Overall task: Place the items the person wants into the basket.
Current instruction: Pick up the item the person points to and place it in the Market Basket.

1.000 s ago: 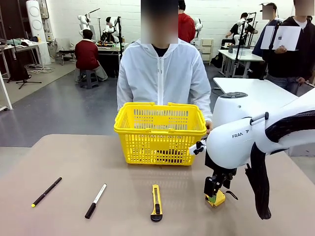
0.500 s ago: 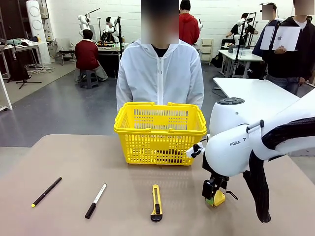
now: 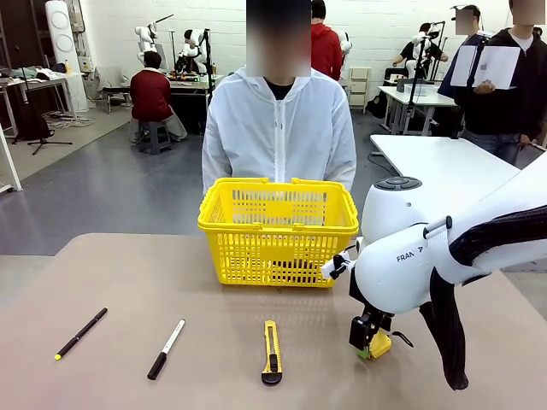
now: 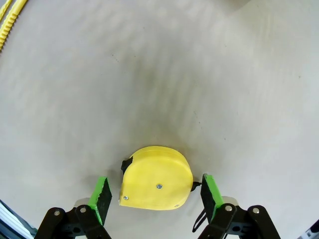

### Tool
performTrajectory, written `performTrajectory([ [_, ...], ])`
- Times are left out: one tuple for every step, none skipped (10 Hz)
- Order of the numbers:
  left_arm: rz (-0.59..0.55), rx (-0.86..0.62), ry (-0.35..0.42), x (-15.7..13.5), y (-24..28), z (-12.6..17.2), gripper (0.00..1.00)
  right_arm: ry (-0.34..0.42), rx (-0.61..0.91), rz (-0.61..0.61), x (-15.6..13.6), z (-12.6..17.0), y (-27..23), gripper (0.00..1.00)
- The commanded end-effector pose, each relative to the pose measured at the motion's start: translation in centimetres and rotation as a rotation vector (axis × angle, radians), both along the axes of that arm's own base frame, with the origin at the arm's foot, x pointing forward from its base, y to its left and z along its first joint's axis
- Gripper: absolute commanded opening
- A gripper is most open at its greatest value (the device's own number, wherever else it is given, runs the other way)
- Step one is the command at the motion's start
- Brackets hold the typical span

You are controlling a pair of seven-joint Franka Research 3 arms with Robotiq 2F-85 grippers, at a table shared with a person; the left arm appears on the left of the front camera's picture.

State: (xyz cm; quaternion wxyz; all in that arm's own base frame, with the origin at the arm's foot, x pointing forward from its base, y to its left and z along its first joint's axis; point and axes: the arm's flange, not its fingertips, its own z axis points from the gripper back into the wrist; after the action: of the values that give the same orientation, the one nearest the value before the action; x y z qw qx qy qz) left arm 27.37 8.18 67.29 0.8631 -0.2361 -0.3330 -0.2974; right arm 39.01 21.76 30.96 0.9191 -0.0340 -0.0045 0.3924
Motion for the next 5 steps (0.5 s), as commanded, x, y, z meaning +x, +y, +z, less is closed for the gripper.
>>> performTrajectory([
  [-0.007,-0.002,-0.011,-0.02,0.11,-0.16,1.0,-0.013,-0.012,0.022,-0.03,-0.84,-0.28,0.93],
  [-0.007,-0.002,-0.011,-0.02,0.11,-0.16,1.0,-0.009,-0.009,0.022,0.02,-0.84,-0.28,0.35],
  [-0.007,-0.002,-0.011,-0.02,0.11,-0.16,1.0,-0.005,-0.015,0.024,0.02,-0.8,-0.28,0.35],
  [-0.007,-0.002,-0.011,-0.02,0.11,-0.16,1.0,0.0,-0.014,0.028,0.01,-0.84,-0.25,0.0],
  [-0.007,-0.002,-0.011,-0.02,0.11,-0.16,1.0,0.011,-0.011,0.034,0.0,-0.91,-0.26,0.29],
])
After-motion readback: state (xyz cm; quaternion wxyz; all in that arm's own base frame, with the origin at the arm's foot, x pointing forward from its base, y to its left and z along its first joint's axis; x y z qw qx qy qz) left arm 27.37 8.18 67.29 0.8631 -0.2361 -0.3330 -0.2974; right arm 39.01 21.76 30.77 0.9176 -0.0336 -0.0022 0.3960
